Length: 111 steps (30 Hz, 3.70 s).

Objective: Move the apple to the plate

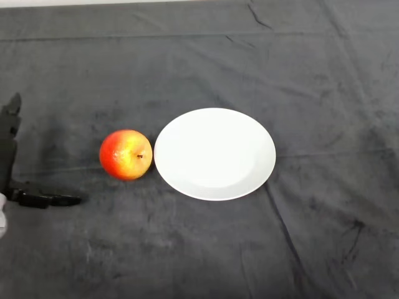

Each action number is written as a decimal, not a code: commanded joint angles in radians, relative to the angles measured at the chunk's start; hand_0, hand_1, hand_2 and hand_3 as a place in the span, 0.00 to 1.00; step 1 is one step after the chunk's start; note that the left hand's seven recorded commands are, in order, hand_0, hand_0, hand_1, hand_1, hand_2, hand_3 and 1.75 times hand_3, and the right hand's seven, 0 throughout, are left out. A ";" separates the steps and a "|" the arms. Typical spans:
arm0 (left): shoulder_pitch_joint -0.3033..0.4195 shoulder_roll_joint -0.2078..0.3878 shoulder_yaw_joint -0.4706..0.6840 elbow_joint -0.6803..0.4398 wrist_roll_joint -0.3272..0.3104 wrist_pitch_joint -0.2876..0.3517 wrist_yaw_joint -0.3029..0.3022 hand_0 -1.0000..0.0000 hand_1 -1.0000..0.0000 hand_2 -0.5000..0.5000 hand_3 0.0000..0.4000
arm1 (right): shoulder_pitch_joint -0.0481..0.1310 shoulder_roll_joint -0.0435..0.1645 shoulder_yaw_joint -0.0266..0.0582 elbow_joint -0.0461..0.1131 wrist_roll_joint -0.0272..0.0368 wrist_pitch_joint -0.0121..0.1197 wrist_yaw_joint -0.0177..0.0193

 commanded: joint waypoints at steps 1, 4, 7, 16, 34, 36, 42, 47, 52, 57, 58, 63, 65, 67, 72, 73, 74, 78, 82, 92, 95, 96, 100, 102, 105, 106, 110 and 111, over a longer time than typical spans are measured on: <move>-0.058 -0.007 -0.026 0.027 0.018 -0.021 -0.009 1.00 1.00 0.50 0.00 | 0.000 -0.027 -0.0011 0.004 -0.0028 -0.003 -0.0065; -0.062 -0.025 -0.039 0.025 0.027 -0.027 -0.006 1.00 1.00 0.50 0.00 | 0.000 -0.027 -0.0011 0.004 -0.0028 -0.003 -0.0065; -0.065 -0.042 -0.051 0.023 0.036 -0.034 -0.003 1.00 1.00 0.50 0.00 | 0.000 -0.027 -0.0012 0.004 -0.0027 -0.003 -0.0064; -0.072 -0.084 -0.085 0.019 0.058 -0.051 0.001 1.00 1.00 0.50 0.00 | 0.000 -0.027 -0.0012 0.003 -0.0027 -0.002 -0.0063; -0.108 -0.177 -0.106 0.038 0.064 -0.025 0.105 1.00 1.00 0.50 0.00 | 0.000 -0.027 -0.0013 0.003 -0.0027 -0.002 -0.0062; -0.112 -0.187 -0.107 0.041 0.061 -0.018 0.120 1.00 1.00 0.50 0.00 | 0.000 -0.027 -0.0013 0.003 -0.0027 -0.002 -0.0062; -0.125 -0.209 -0.109 0.051 0.049 0.000 0.146 1.00 1.00 0.50 0.00 | 0.000 -0.027 -0.0013 0.003 -0.0027 -0.002 -0.0061; -0.138 -0.218 -0.112 0.057 0.038 0.015 0.153 1.00 1.00 0.50 0.00 | 0.000 -0.027 -0.0013 0.003 -0.0027 -0.002 -0.0061; -0.145 -0.228 -0.120 0.060 0.032 0.027 0.163 1.00 1.00 0.50 0.00 | 0.000 -0.027 -0.0013 0.003 -0.0027 -0.002 -0.0061; -0.150 -0.237 -0.134 0.063 0.031 0.042 0.171 1.00 1.00 0.50 0.00 | 0.000 -0.027 -0.0013 0.003 -0.0027 -0.002 -0.0061; -0.150 -0.238 -0.138 0.064 0.031 0.044 0.172 0.94 1.00 0.47 0.06 | 0.000 -0.027 -0.0013 0.003 -0.0028 -0.002 -0.0061; -0.148 -0.241 -0.160 0.067 0.038 0.056 0.176 0.00 0.00 0.50 1.00 | 0.000 -0.027 -0.0013 0.003 -0.0028 -0.002 -0.0061; -0.149 -0.240 -0.169 0.068 0.041 0.063 0.175 0.00 0.00 0.50 1.00 | 0.000 -0.027 -0.0013 0.003 -0.0028 -0.002 -0.0061; -0.151 -0.241 -0.178 0.069 0.044 0.069 0.176 0.00 0.00 0.50 1.00 | 0.000 -0.027 -0.0013 0.003 -0.0028 -0.002 -0.0061; -0.161 -0.244 -0.201 0.071 0.054 0.088 0.176 0.00 0.00 0.50 1.00 | 0.000 -0.027 -0.0013 0.004 -0.0028 -0.002 -0.0062; -0.165 -0.244 -0.205 0.071 0.055 0.092 0.175 0.00 0.00 0.50 1.00 | 0.000 -0.027 -0.0013 0.004 -0.0028 -0.002 -0.0062; -0.169 -0.243 -0.209 0.070 0.056 0.095 0.172 0.00 0.00 0.50 1.00 | 0.000 -0.027 -0.0013 0.004 -0.0028 -0.002 -0.0062; -0.185 -0.234 -0.219 0.067 0.059 0.108 0.161 0.00 0.00 0.50 1.00 | 0.000 -0.027 -0.0013 0.004 -0.0028 -0.002 -0.0062; -0.196 -0.213 -0.219 0.060 0.060 0.107 0.158 0.00 0.00 0.50 1.00 | 0.000 -0.027 -0.0013 0.004 -0.0029 -0.003 -0.0062; -0.223 -0.156 -0.189 0.024 0.076 0.068 0.303 0.00 0.00 0.50 1.00 | -0.001 -0.027 -0.0012 0.004 -0.0030 -0.003 -0.0062; -0.228 -0.171 -0.186 0.013 0.089 0.051 0.379 0.00 0.00 0.50 1.00 | -0.001 -0.027 -0.0011 0.005 -0.0030 -0.003 -0.0062; -0.229 -0.177 -0.187 0.010 0.093 0.046 0.401 0.00 0.00 0.50 1.00 | -0.001 -0.027 -0.0011 0.005 -0.0031 -0.003 -0.0062; -0.233 -0.209 -0.194 -0.002 0.110 0.019 0.483 0.00 0.00 0.50 1.00 | -0.001 -0.027 -0.0010 0.006 -0.0032 -0.003 -0.0063; -0.237 -0.223 -0.199 -0.005 0.116 0.006 0.508 0.00 0.00 0.50 1.00 | -0.001 -0.027 -0.0010 0.006 -0.0032 -0.004 -0.0063; -0.244 -0.238 -0.207 -0.006 0.120 -0.015 0.527 0.00 0.00 0.50 1.00 | -0.002 -0.027 -0.0009 0.007 -0.0034 -0.004 -0.0064; -0.247 -0.243 -0.210 -0.006 0.121 -0.022 0.531 0.00 0.00 0.50 1.00 | -0.002 -0.027 -0.0008 0.007 -0.0034 -0.004 -0.0064; -0.256 -0.262 -0.226 -0.003 0.123 -0.043 0.536 0.00 0.00 0.50 1.00 | -0.002 -0.027 -0.0007 0.008 -0.0036 -0.004 -0.0065; -0.259 -0.268 -0.231 -0.001 0.124 -0.048 0.536 0.00 0.00 0.50 1.00 | -0.002 -0.027 -0.0007 0.008 -0.0036 -0.004 -0.0065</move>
